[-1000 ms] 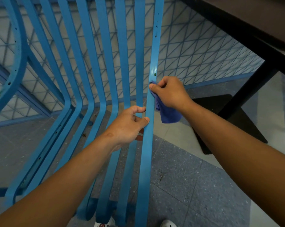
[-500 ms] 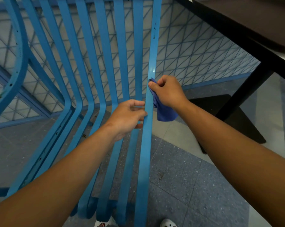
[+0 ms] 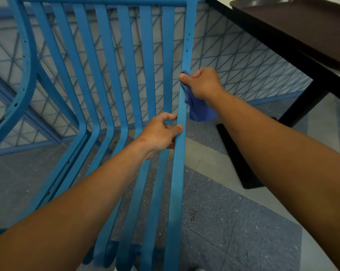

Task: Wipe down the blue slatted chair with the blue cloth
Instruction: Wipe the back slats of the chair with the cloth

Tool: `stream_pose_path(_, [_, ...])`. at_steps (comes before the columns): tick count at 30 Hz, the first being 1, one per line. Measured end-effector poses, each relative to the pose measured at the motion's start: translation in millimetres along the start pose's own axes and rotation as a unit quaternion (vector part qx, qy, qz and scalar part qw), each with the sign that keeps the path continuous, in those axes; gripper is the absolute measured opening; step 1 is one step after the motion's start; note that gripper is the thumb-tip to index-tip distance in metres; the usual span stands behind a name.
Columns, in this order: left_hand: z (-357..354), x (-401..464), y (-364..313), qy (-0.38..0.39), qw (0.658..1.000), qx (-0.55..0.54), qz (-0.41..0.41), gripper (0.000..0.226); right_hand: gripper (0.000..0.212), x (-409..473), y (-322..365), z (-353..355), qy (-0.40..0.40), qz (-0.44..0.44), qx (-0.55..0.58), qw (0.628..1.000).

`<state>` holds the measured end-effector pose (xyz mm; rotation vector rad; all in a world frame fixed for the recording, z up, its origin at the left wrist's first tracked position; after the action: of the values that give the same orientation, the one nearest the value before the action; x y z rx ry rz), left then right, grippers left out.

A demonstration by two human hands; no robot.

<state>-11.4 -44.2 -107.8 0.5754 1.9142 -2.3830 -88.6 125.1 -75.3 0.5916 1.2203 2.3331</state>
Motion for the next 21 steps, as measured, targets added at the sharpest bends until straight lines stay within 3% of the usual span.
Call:
stream_pose_path(4, [0, -2, -3, 0.004, 1.0, 0.001, 0.006, 0.041, 0.05, -15, -8, -5, -0.04, 0.023, 0.003, 0.999])
stream_pose_path(9, [-2, -4, -2, -0.002, 1.0, -0.005, 0.006, 0.041, 0.039, -35, -31, -8, -0.009, 0.009, 0.033, 0.999])
stream_pose_path(14, [-2, -2, 1, 0.001, 1.0, -0.011, 0.009, 0.041, 0.042, -23, -22, -7, -0.014, 0.024, 0.005, 1.0])
stream_pose_path(21, [0, -2, -1, 0.01, 1.0, 0.007, 0.014, 0.041, 0.047, 0, 8, -5, -0.099, 0.025, 0.046, 0.994])
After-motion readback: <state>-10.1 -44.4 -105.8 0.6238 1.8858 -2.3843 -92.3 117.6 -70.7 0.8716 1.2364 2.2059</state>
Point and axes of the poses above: each hand's wrist, its own x-axis towards the middle knuckle, its own z-axis out of the back of the hand, y = z × x, the point moved 1 cm from there along x, towards the middle knuckle, and after that the axes turned 10 degrees about -y, right-handed, at the moved point
